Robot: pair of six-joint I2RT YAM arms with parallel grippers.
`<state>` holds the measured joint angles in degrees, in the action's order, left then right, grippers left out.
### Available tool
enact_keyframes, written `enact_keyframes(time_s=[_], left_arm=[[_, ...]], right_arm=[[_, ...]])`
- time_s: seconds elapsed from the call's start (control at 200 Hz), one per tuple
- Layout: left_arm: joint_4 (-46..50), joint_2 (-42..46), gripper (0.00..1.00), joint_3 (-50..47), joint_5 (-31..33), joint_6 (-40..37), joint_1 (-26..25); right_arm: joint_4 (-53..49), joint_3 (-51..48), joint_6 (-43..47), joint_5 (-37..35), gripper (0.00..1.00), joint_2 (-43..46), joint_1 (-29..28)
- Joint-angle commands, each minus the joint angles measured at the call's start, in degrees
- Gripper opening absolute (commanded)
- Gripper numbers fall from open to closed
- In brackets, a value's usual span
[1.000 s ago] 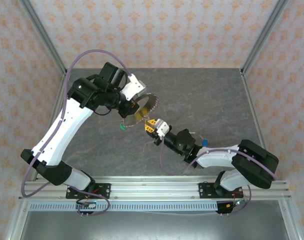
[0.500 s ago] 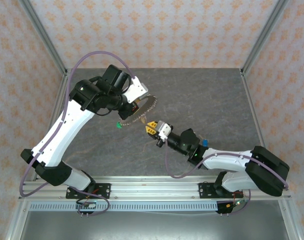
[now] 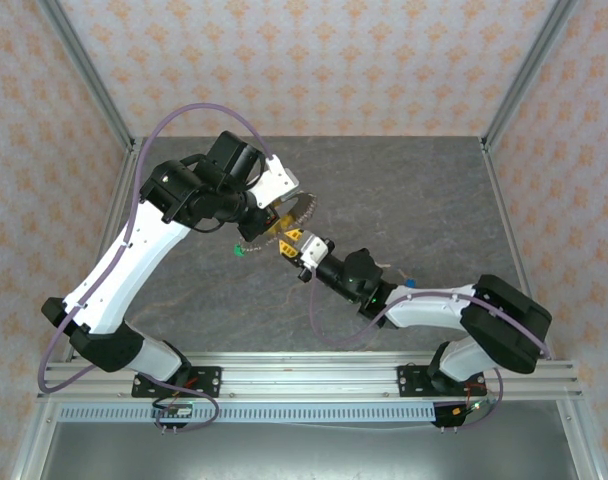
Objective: Put the keys on the keyring
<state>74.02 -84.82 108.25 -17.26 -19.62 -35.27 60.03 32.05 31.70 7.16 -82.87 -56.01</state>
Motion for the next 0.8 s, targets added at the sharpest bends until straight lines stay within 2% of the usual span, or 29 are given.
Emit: enact_keyframes(time_s=[0.0,0.175,0.31,0.42,0.626,0.796], left_arm=[[0.56,0.44,0.0,1.42,0.62,-0.38,-0.41],[0.43,0.46,0.0,1.27,0.76,-0.25,-0.42],[0.0,0.48,0.0,0.84,0.95,0.02,-0.42],[-0.19,0.53,0.0,0.93,0.93,0.12,-0.42],[-0.02,0.18,0.0,1.22,0.93,0.14,-0.42],[0.07,0.09,0.0,1.34,0.83,0.43,-0.5]], right_arm=[[1.65,1.7,1.2,-3.22,0.2,-0.71,-0.33],[2.44,1.11,1.22,-2.83,0.14,-0.2,-0.25],[0.41,1.52,-0.11,1.57,0.17,0.88,-0.35],[2.03,0.63,-1.18,0.01,0.2,0.93,-0.33],[1.46,1.06,-1.93,2.48,0.11,2.88,-0.32],[0.45,1.58,-2.02,1.19,0.1,3.14,-0.28]])
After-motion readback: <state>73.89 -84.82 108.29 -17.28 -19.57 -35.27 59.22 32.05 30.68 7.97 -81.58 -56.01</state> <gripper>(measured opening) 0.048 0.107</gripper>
